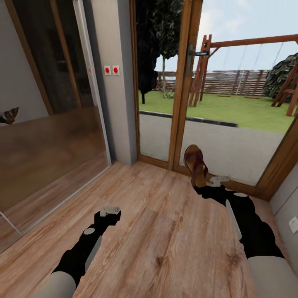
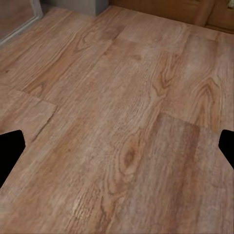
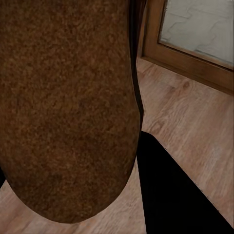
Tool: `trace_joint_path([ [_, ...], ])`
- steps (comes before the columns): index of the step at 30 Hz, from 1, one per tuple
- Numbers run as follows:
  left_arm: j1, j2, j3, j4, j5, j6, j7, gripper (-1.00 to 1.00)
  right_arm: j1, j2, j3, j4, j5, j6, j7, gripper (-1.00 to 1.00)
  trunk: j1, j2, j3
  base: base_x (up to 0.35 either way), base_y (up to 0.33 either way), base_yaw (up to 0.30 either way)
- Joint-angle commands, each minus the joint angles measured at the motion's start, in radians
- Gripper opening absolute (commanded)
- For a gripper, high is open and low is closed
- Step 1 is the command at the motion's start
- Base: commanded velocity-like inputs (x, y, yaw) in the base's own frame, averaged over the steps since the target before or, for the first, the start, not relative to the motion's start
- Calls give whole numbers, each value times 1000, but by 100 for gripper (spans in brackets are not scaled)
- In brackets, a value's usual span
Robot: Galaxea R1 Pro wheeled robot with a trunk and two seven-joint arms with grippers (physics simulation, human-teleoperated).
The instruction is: Pick up the two gym shoes and the two sandals from the corridor floor and place them onto the hallstand (shoe rack) in the corridor, making sure they are on the rack and not on the floor. Arrange them so the two gym shoes are next to each other and the two sandals are next to each other.
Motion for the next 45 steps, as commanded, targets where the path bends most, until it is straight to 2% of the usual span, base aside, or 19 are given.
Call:
trace_joint_path([
  [1,0,0,0,-1,1,5,-2,100,-1,0,-1,-1,3,6,4,-100,0,0,1,0,264,45],
  [10,0,0,0,-1,1,5,-2,100,-1,0,0,-1,4,6,3,-100,0,0,12,0,225,186],
  [45,0,0,0,-1,1,5,-2,100,-1,0,0,-1,4,6,3,-100,0,0,44,0,3,253],
])
